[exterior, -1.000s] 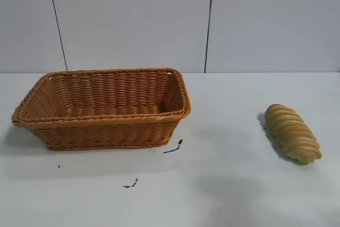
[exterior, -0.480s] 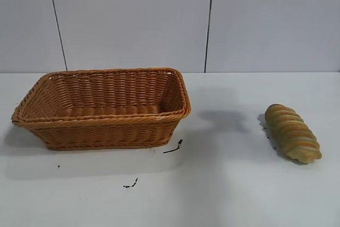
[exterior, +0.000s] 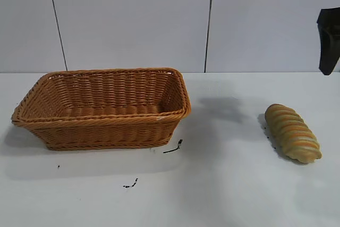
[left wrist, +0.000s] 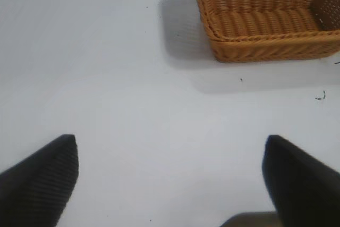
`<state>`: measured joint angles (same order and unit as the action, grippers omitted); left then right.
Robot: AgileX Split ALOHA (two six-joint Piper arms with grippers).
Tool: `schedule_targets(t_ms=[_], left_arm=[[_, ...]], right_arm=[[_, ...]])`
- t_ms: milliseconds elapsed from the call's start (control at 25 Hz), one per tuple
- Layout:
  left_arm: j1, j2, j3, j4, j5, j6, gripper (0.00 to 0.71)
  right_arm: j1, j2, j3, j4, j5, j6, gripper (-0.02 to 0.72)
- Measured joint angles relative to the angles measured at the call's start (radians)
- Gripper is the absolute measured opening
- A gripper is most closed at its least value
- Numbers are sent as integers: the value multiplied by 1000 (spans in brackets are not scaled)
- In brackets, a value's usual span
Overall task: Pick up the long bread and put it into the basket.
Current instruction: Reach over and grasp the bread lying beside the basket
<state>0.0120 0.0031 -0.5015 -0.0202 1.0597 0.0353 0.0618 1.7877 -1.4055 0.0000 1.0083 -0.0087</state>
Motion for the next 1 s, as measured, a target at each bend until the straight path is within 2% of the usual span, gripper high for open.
schedule_targets(t_ms=[400, 560, 840, 1000], left_arm=[[0, 0, 0, 0, 0, 0, 693], [0, 0, 0, 0, 0, 0, 693], [0, 0, 0, 0, 0, 0, 693], [0, 0, 0, 0, 0, 0, 693]], right_arm=[[37, 201, -120, 0, -19, 1, 690], [48, 259, -121, 7, -35, 28, 690], [48, 341, -121, -43, -46, 75, 690], [48, 366, -121, -45, -71, 82, 690]])
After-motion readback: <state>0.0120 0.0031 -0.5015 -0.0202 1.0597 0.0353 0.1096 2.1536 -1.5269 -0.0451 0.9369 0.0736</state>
